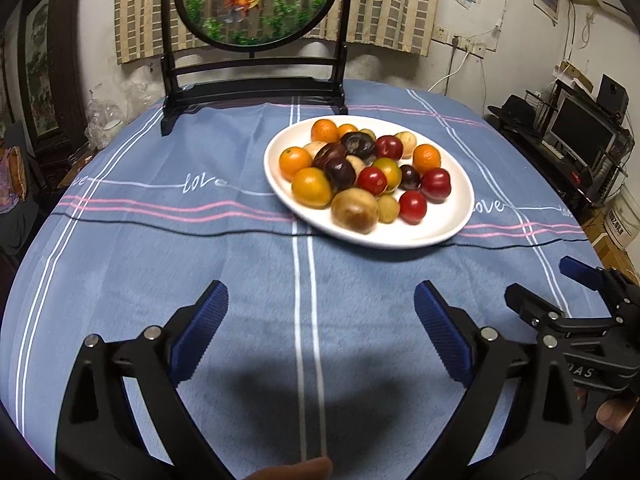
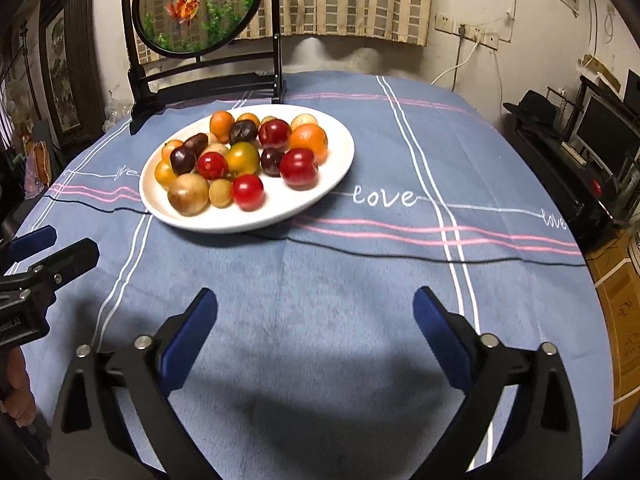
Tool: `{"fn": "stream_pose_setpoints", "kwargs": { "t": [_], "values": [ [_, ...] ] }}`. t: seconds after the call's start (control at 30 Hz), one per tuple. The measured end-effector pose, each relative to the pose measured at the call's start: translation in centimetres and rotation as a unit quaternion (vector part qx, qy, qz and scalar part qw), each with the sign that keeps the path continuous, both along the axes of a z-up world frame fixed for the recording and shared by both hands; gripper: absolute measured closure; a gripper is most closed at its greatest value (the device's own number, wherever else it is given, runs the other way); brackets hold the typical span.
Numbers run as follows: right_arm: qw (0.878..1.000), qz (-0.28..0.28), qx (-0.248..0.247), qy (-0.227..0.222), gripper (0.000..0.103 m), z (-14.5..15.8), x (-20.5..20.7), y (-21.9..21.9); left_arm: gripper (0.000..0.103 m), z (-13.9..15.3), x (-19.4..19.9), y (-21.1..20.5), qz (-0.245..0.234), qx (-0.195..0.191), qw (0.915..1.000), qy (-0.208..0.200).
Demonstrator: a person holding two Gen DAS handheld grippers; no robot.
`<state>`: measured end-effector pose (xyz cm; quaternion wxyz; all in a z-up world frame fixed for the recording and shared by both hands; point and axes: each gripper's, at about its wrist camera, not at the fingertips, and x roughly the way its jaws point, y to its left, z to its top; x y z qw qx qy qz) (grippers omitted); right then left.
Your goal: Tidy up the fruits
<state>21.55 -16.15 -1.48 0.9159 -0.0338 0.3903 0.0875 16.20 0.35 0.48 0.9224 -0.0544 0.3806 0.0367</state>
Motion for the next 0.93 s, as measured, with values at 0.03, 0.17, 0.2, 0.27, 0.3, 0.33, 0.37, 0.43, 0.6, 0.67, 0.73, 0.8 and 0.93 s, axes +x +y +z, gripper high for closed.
{"fn": "stream_pose_setpoints", "kwargs": {
  "t": [0.03,0.17,0.2,0.27,0.3,0.33,0.37,0.43,0.6,0.67,0.73,0.8,0.93],
  "values": [
    [1.000,0.000,-0.002,0.001,0.001,-0.1,-0.1,0.0,0.007,-0.1,-0.1,0.1,0.004,-0.001,1.0000,0.002],
    [1.000,0.002,-0.016,0.006,0.001,-0.7,-0.5,0.2,0.007,-0.8,-0.5,0.3,0.012,-0.003,0.9999,0.008],
    [1.000,0.004,-0.015,0.009,0.001,-0.9,-0.5,0.2,0.007,-0.9,-0.6,0.3,0.013,0.001,0.9999,0.008],
    [1.000,0.004,-0.015,0.013,0.001,-1.2,-0.6,0.2,0.007,-1.2,-0.6,0.3,0.013,0.006,0.9999,0.009],
    [1.000,0.003,-0.015,0.014,0.001,-1.3,-0.5,0.1,0.007,-1.3,-0.6,0.3,0.012,0.006,0.9999,0.010],
    [1.000,0.002,-0.015,0.016,0.001,-1.4,-0.5,0.1,0.007,-1.5,-0.6,0.2,0.012,0.007,0.9998,0.012],
    [1.000,0.003,-0.013,0.018,0.001,-1.6,-0.5,0.0,0.007,-1.7,-0.6,0.2,0.013,0.009,0.9998,0.012],
    [1.000,0.003,-0.009,0.021,0.001,-1.8,-0.5,-0.1,0.007,-2.0,-0.7,0.1,0.015,0.019,0.9997,0.007],
    [1.000,0.000,-0.007,0.027,0.001,-2.4,-0.5,-0.4,0.007,-2.8,-0.5,-0.2,0.006,0.021,0.9996,0.015],
    [1.000,-0.001,-0.006,0.027,0.001,-2.4,-0.5,-0.4,0.007,-3.0,-0.4,-0.3,0.002,0.021,0.9996,0.018],
    [1.000,-0.001,-0.006,0.029,0.001,-2.5,-0.5,-0.4,0.007,-3.3,-0.2,-0.2,0.001,0.022,0.9995,0.023],
    [0.999,-0.001,-0.008,0.031,0.001,-2.6,-0.6,-0.4,0.007,-3.4,-0.1,-0.2,0.002,0.022,0.9994,0.026],
    [0.999,-0.001,-0.015,0.034,0.001,-2.8,-0.7,-0.3,0.007,-3.9,0.2,0.0,0.005,0.019,0.9992,0.035]
  ]
}}
